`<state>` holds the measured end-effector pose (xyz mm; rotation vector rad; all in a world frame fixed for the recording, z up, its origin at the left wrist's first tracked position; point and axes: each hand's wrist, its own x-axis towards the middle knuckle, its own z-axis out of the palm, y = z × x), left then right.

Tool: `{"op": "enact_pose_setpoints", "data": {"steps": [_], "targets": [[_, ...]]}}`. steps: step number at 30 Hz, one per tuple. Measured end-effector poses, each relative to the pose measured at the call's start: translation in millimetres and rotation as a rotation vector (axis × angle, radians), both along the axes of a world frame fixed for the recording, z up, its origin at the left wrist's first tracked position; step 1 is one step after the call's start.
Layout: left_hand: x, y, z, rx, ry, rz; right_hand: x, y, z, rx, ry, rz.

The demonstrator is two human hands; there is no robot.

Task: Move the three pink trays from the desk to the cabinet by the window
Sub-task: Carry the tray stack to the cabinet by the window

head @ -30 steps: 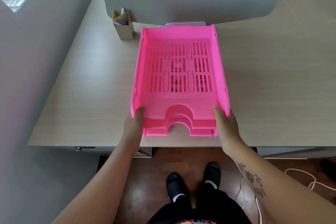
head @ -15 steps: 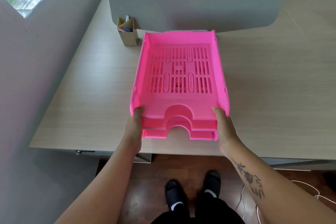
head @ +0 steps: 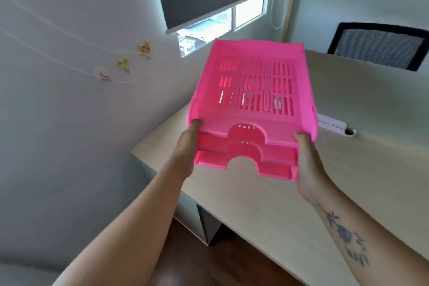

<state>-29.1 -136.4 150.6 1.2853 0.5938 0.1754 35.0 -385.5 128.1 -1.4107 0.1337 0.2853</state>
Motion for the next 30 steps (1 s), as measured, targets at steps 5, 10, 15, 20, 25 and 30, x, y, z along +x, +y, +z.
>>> {"op": "enact_pose_setpoints", "data": {"steps": [5,10,15,20,25,30], "targets": [[-106.0,27.0,13.8,0.013,-0.013,0.379,-24.7,62.9,16.4,0.013,-0.01,0.359],[-240.6,30.9,13.2,-0.011,-0.022,0.768,-94.6,125.3,21.2,0.04,0.0,0.72],[-384.3,12.4,26.0,0.064,-0.066,0.97,-203.8,182.4,19.3,0.13,0.056,1.012],[-511.2,-5.3,35.3,0.123,-0.075,1.136,-324.1,215.8,26.8,0.21,0.056,1.272],[-610.1,-10.1,35.3,0.172,-0.02,1.267,-421.0,246.3,23.3,0.233,0.02,1.424],[-691.6,17.0,18.7,0.119,0.043,1.286,-507.6,277.1,7.7,0.132,0.023,1.426]]}}
